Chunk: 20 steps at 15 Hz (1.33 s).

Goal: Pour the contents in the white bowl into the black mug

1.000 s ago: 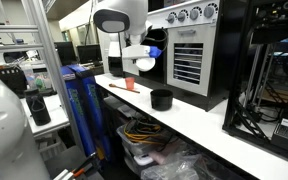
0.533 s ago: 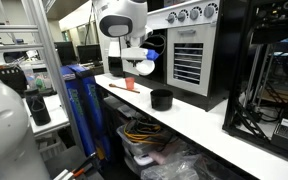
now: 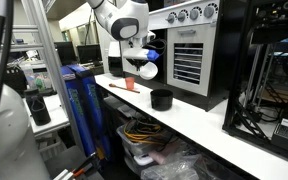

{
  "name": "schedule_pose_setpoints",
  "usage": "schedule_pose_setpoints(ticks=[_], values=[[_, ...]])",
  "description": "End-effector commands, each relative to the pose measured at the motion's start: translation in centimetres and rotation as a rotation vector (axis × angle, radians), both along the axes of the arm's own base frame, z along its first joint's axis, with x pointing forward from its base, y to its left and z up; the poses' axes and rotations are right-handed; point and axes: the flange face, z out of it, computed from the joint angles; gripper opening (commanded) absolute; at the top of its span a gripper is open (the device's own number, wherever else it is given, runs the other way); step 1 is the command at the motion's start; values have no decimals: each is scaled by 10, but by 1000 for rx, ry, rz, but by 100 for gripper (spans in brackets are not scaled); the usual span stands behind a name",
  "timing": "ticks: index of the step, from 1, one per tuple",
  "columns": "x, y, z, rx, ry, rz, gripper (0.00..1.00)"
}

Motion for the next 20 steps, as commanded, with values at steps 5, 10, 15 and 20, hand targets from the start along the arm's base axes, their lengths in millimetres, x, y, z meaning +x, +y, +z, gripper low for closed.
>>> schedule_pose_setpoints(ticks=[5, 10, 15, 20], values=[[9, 16, 1, -12, 34, 2, 4], [10, 17, 2, -11, 34, 4, 4], [11, 17, 1, -11, 34, 4, 4], [17, 35, -3, -107, 135, -31, 1]])
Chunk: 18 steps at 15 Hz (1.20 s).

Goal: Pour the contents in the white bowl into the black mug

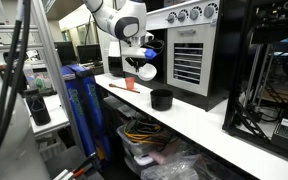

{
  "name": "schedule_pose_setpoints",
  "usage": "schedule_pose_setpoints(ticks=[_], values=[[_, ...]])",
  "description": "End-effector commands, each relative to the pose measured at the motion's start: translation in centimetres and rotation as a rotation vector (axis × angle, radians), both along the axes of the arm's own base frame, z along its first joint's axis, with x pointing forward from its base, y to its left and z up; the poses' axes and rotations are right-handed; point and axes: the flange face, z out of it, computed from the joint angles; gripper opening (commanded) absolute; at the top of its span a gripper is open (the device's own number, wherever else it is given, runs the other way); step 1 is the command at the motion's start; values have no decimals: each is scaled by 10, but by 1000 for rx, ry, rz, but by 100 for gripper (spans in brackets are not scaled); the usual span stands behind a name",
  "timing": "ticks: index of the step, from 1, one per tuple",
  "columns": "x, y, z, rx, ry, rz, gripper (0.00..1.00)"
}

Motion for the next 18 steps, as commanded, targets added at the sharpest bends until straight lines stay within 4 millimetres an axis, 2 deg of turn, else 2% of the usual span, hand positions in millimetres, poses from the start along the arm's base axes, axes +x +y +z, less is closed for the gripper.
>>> schedule_pose_setpoints(ticks=[1, 6, 9, 14, 18], values=[[8, 22, -1, -81, 103, -1, 1], [17, 50, 7, -178, 223, 31, 1], [29, 57, 4, -222, 277, 30, 1], [53, 60, -21, -300, 345, -41, 1], [74, 76, -42, -311, 375, -12, 1]])
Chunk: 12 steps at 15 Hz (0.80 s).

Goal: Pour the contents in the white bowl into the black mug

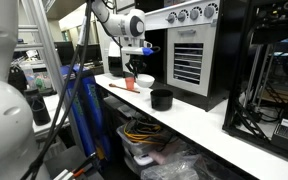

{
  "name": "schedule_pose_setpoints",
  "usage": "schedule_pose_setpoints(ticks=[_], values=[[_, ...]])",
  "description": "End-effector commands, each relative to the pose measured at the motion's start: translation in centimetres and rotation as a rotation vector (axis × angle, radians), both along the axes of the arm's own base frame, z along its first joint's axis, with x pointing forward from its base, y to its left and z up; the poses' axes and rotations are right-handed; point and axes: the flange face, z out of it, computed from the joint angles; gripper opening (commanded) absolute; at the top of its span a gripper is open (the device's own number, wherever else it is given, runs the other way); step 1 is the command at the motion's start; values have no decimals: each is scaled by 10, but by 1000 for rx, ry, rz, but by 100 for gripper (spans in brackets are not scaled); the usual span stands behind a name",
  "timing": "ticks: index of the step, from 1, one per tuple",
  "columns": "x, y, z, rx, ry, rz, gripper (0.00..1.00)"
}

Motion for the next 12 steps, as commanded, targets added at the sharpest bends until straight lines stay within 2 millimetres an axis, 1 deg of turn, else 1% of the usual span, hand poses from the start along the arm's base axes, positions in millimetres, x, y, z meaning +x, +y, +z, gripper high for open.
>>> schedule_pose_setpoints(ticks=[1, 4, 8, 12], values=[[25, 18, -15, -15, 34, 20, 1], [36, 32, -33, -10, 73, 41, 1], [44, 51, -57, -43, 133, 56, 1], [46, 67, -70, -102, 170, 71, 1]])
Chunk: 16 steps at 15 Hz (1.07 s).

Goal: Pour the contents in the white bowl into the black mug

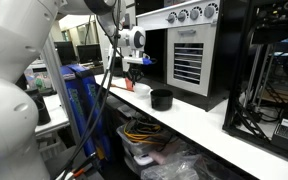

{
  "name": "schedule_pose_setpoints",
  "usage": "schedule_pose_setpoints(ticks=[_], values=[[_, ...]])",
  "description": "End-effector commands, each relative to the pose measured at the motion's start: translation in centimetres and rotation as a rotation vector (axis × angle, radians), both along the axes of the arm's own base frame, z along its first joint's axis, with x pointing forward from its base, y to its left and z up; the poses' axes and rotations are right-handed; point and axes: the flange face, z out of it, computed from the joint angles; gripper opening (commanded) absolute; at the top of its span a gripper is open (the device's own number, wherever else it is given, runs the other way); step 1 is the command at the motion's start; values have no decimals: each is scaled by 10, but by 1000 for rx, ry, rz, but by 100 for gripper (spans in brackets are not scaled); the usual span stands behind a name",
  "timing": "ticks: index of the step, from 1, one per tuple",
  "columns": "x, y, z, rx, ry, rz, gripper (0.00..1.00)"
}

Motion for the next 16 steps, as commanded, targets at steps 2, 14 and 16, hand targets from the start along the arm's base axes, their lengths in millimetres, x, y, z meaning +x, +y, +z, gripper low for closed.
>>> schedule_pose_setpoints(ticks=[2, 14, 16], values=[[7, 17, -5, -96, 22, 1, 1], [6, 30, -19, -227, -56, -116, 1], [5, 30, -19, -232, -64, -127, 1]])
